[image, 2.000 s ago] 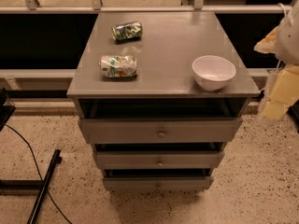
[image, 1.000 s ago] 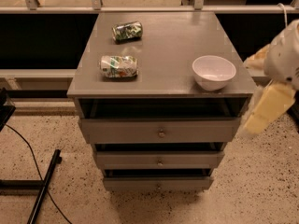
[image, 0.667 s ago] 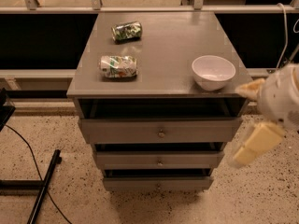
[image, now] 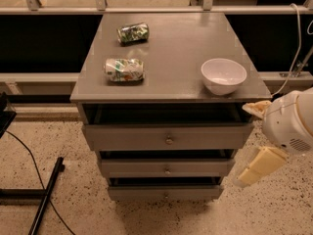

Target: Open bottom drawer

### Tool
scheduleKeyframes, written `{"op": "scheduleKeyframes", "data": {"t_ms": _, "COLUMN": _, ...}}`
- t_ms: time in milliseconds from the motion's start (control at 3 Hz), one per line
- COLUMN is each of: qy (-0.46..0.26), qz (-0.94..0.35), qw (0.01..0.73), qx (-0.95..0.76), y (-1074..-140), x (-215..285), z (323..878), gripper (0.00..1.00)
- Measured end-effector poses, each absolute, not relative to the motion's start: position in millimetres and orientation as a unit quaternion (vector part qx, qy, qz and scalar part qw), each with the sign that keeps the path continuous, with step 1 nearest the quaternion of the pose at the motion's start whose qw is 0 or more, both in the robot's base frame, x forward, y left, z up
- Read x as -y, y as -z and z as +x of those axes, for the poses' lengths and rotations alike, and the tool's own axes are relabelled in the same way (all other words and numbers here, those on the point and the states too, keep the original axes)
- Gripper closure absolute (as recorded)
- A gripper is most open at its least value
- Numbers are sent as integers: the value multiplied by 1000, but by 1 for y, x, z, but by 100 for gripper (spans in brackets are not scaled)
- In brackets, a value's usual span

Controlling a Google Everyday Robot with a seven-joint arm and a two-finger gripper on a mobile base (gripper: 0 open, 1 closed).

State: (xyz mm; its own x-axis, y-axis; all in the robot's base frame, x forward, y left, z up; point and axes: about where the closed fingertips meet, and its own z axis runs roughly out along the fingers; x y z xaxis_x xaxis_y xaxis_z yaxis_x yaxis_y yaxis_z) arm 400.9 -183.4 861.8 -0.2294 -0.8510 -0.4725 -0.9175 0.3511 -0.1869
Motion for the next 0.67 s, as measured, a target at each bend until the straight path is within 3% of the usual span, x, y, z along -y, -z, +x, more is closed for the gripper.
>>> {"op": "scheduleKeyframes", "data": {"t_ms": 667, "qy": -37, "qz": -604, "qw": 330, "qx": -724, "y": -778, "x": 151, "z": 384, "gripper": 0}}
